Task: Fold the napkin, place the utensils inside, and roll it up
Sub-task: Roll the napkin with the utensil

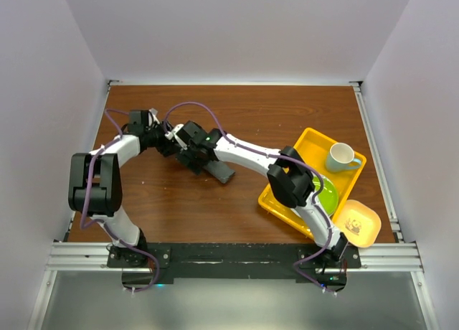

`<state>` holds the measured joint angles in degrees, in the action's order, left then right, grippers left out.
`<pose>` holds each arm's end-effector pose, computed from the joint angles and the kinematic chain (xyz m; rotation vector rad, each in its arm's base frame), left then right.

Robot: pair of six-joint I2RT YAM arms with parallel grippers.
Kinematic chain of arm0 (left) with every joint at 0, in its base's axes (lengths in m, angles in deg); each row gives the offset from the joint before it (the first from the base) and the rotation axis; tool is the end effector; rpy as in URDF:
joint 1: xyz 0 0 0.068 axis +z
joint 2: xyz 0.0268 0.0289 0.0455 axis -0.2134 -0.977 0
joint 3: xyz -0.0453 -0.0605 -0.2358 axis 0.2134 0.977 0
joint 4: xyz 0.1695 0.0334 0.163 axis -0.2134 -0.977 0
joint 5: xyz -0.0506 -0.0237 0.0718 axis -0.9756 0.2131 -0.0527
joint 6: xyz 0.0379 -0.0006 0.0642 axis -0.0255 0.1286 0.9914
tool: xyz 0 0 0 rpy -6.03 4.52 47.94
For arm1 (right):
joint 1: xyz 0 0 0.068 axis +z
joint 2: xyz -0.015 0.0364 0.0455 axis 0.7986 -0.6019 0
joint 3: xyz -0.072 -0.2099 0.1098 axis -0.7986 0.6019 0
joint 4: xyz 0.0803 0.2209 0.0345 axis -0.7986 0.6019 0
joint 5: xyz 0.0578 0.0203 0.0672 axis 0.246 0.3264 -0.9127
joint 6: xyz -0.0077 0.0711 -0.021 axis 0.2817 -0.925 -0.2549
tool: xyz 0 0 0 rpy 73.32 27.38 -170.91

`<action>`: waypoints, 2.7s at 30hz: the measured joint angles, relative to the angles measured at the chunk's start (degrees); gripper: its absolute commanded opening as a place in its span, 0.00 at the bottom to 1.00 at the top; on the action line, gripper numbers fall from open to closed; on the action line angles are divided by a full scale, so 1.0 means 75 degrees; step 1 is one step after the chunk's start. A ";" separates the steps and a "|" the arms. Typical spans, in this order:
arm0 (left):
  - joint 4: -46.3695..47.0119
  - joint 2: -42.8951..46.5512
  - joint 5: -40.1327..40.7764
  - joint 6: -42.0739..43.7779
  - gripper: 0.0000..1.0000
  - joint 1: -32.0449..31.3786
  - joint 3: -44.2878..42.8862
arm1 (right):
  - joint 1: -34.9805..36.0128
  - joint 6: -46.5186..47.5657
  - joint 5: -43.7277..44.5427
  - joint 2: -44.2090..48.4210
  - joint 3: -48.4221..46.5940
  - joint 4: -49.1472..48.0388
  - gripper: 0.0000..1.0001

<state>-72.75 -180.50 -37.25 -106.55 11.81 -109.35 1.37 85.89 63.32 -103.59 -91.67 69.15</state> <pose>0.3394 -0.0347 0.1524 -0.7542 2.4401 -0.9895 0.2885 0.3802 0.1667 -1.1861 2.2393 0.0740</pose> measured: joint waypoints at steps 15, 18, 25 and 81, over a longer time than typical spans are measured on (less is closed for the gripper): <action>0.0376 0.0111 -0.0009 -0.0612 0.56 0.0440 0.0475 | 0.0102 0.0236 0.0976 -0.0294 0.0321 -0.0938 0.64; 0.0382 0.0114 0.0000 -0.0621 0.56 0.0501 0.0504 | 0.0137 0.0256 0.1064 -0.0358 0.0329 -0.1116 0.51; 0.0449 0.0114 -0.0058 -0.0723 0.56 0.0545 0.0507 | 0.0119 0.0219 0.0988 -0.0376 0.0329 -0.1241 0.27; 0.1489 -0.1600 -0.0370 -0.1580 0.51 -0.1102 -0.0568 | -0.3742 -0.3191 -0.8008 -0.0632 0.1125 -0.1827 0.69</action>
<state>-61.58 -192.49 -40.03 -118.40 3.55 -113.61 -26.69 61.96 3.26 -108.33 -83.23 55.45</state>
